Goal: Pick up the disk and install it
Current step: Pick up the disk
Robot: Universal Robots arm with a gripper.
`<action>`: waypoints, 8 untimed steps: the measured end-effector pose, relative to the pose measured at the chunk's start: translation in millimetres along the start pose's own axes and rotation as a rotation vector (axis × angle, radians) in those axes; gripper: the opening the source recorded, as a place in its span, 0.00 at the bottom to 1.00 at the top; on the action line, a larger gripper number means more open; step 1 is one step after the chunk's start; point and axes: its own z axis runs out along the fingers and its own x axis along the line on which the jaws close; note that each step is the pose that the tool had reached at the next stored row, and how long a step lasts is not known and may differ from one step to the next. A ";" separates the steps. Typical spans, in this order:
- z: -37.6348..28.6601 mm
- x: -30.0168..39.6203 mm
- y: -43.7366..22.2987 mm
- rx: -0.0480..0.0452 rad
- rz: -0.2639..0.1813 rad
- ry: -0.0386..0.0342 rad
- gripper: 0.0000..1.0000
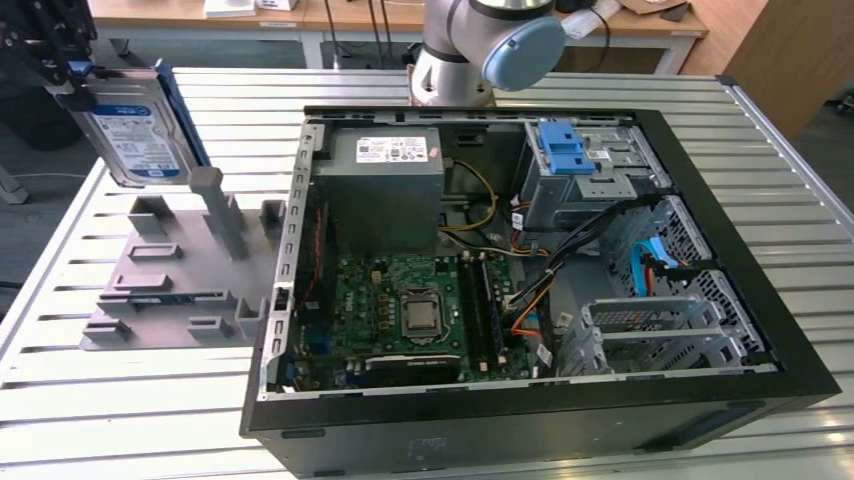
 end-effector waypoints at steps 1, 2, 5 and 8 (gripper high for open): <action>-1.1 0.0 0.0 0.0000 0.000 0.0000 0.36; -2.2 0.0 0.0 -0.0001 0.000 0.0000 0.36; -5.5 0.0 -0.1 -0.0001 0.000 0.0001 0.36; -9.0 0.0 -0.1 -0.0001 0.000 0.0001 0.36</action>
